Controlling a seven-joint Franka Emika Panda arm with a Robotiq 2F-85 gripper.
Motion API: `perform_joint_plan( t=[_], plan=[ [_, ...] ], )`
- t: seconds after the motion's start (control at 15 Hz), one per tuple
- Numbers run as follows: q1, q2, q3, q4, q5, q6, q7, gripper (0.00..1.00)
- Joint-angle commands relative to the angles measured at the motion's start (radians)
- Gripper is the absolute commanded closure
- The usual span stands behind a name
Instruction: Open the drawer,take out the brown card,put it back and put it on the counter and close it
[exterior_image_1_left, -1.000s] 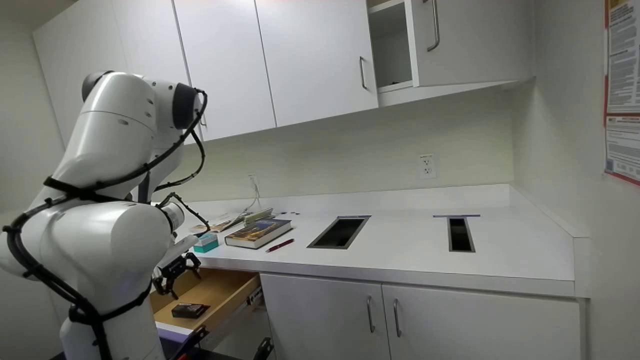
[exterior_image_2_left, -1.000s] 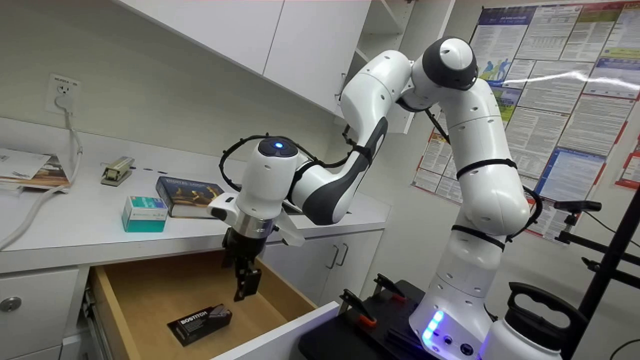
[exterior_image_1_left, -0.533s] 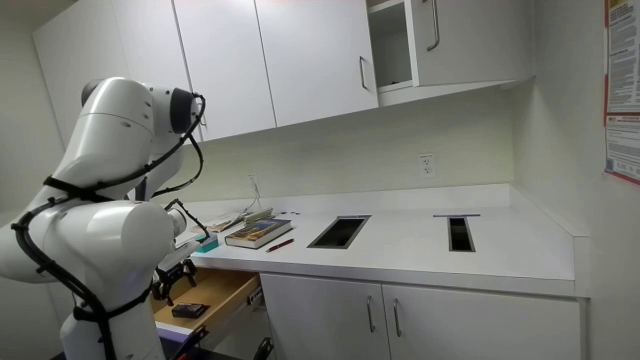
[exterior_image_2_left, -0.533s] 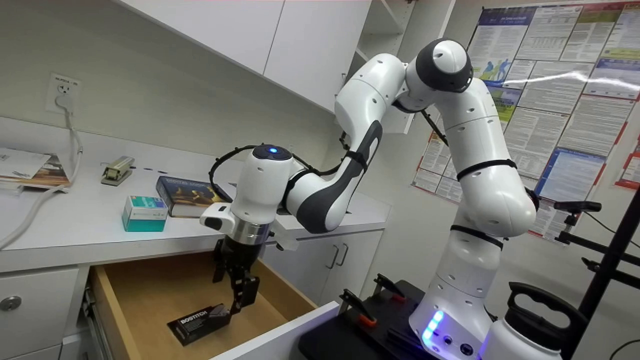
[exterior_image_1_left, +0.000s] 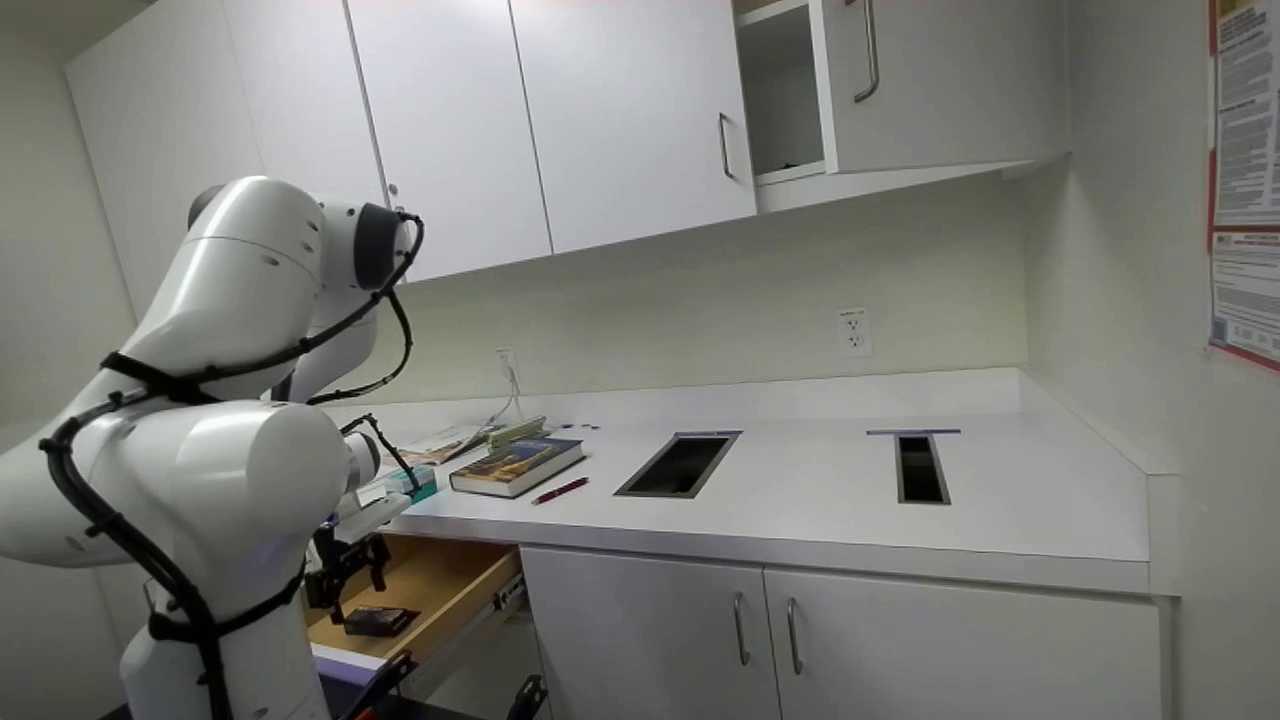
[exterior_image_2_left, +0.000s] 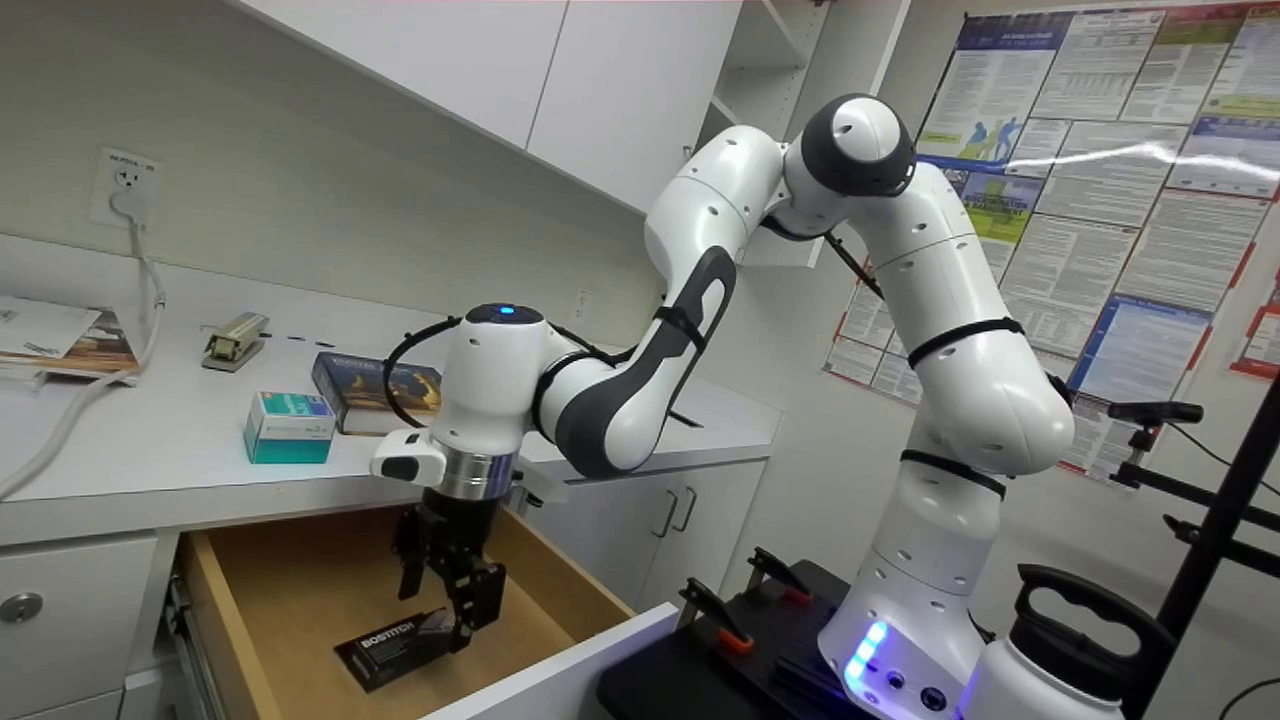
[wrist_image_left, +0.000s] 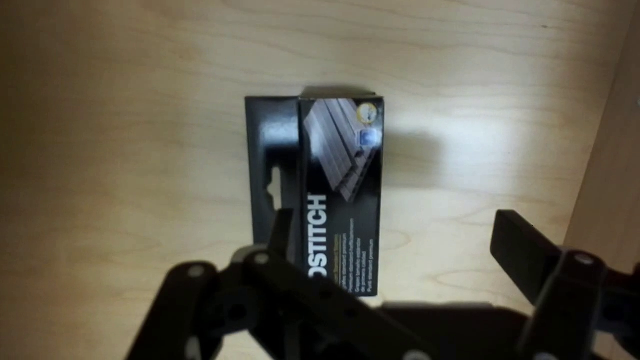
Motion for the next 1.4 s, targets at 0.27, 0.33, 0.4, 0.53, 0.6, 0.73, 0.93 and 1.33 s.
perform_joint_plan(
  t=[0.27,0.33,0.4,0.53,0.6,0.73,0.93,1.33],
  plan=[
    [0.06,0.05,-0.054,0.064,0.055,-0.013,-0.089,0.0],
    [0.063,0.054,-0.057,0.067,0.057,-0.016,-0.089,0.0],
    [0.067,0.058,-0.061,0.071,0.057,-0.016,-0.088,0.0],
    [0.074,0.062,-0.066,0.076,0.055,-0.018,-0.084,0.28],
    [0.076,0.065,-0.066,0.078,0.056,-0.02,-0.085,0.34],
    [0.079,0.065,-0.067,0.079,0.055,-0.021,-0.083,0.51],
    [0.079,0.063,-0.067,0.084,0.056,-0.021,-0.082,0.73],
    [0.102,0.036,-0.074,0.074,0.046,-0.025,-0.058,1.0]
  ],
)
